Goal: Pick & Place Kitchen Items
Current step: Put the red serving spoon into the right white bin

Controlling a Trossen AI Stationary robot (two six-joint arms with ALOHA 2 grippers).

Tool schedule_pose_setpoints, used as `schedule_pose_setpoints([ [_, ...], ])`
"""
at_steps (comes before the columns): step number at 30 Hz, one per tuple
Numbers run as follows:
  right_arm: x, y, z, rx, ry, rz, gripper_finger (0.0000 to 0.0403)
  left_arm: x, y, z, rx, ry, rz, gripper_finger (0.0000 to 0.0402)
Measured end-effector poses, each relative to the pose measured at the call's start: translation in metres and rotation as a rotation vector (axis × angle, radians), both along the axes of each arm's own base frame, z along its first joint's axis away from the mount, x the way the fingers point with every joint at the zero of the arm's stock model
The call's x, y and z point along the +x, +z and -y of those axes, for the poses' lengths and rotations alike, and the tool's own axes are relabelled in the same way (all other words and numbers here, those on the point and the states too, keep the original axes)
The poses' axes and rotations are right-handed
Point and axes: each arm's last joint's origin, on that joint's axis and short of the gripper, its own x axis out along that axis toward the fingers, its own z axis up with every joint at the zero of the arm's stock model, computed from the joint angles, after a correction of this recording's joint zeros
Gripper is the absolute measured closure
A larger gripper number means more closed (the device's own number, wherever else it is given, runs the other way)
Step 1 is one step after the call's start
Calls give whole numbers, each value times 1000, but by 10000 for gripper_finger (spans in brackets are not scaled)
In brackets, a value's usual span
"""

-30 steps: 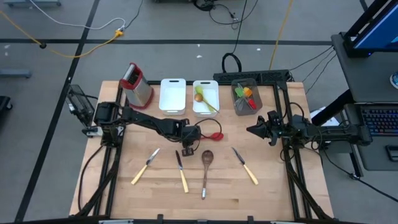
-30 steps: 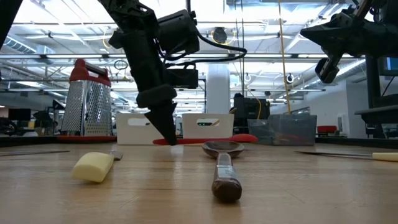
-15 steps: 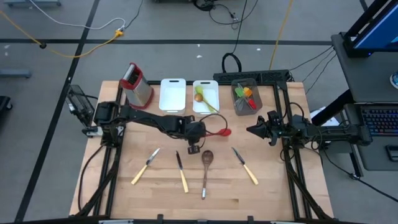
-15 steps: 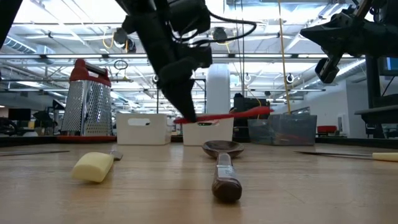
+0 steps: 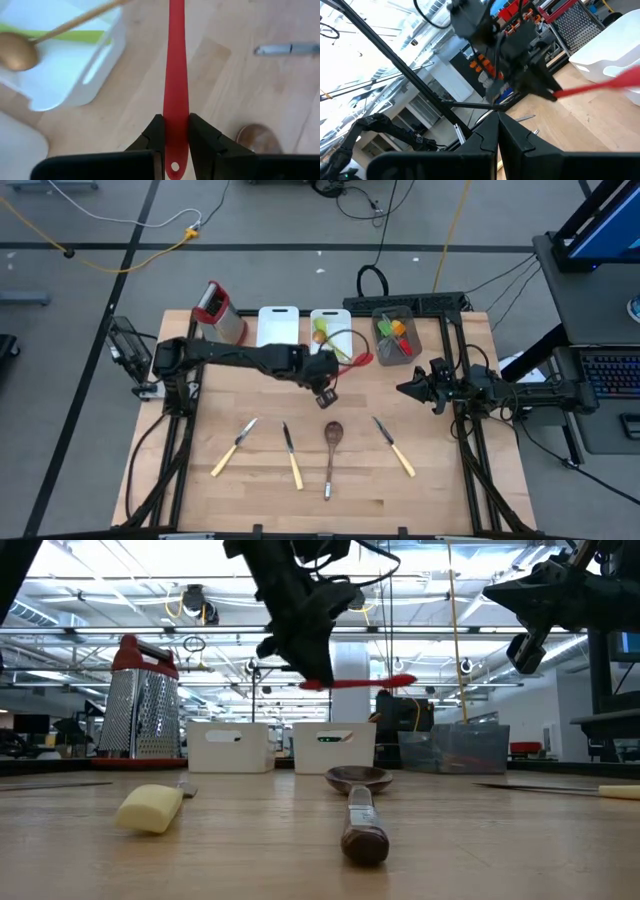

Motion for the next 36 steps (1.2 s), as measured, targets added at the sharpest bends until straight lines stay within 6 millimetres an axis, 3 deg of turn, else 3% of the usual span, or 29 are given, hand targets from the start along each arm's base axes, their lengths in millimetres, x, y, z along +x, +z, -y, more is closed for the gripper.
schedule_pose_setpoints([
  [11,0,0,0,-1,0,0,403,-12,32,-21,-135,235,-78,358],
  [26,0,0,-2,-149,39,10,403,-20,31,-42,-241,271,-116,358],
  [36,1,-11,-3,-379,90,-69,403,-25,30,-55,-347,393,-127,358],
])
